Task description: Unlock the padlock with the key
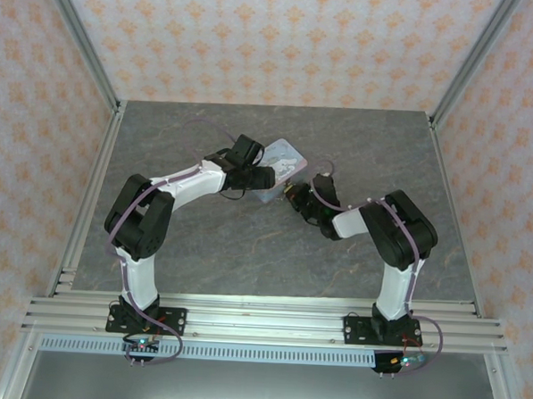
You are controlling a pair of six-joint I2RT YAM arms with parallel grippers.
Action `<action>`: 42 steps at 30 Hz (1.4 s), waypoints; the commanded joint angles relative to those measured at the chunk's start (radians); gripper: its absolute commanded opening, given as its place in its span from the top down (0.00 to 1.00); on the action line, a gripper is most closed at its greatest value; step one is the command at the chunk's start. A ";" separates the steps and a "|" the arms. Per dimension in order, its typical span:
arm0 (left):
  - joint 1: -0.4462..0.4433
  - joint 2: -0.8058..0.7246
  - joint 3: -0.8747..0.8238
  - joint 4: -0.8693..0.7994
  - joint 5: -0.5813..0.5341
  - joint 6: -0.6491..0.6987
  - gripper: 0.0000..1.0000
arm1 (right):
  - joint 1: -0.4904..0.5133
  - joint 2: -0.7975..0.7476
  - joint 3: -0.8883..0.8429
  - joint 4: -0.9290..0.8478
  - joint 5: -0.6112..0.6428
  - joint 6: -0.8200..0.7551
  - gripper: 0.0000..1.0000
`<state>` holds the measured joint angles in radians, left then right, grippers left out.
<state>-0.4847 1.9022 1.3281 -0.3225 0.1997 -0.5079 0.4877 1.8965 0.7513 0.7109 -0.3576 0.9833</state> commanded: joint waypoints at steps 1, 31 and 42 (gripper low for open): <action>-0.014 0.089 -0.052 -0.196 -0.039 0.016 0.25 | -0.075 -0.014 0.052 -0.027 0.032 -0.041 1.00; 0.030 -0.396 -0.032 -0.262 -0.075 -0.011 0.00 | -0.158 -0.704 -0.187 -0.673 0.072 -0.250 0.01; 0.083 -0.703 -0.295 -0.017 -0.684 0.225 0.00 | -0.262 -0.817 -0.012 -0.834 0.664 -0.640 0.01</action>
<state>-0.4049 1.2404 1.1213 -0.4751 -0.2222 -0.4103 0.2317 1.0912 0.7647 -0.1074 0.0273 0.5110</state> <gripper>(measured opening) 0.997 0.991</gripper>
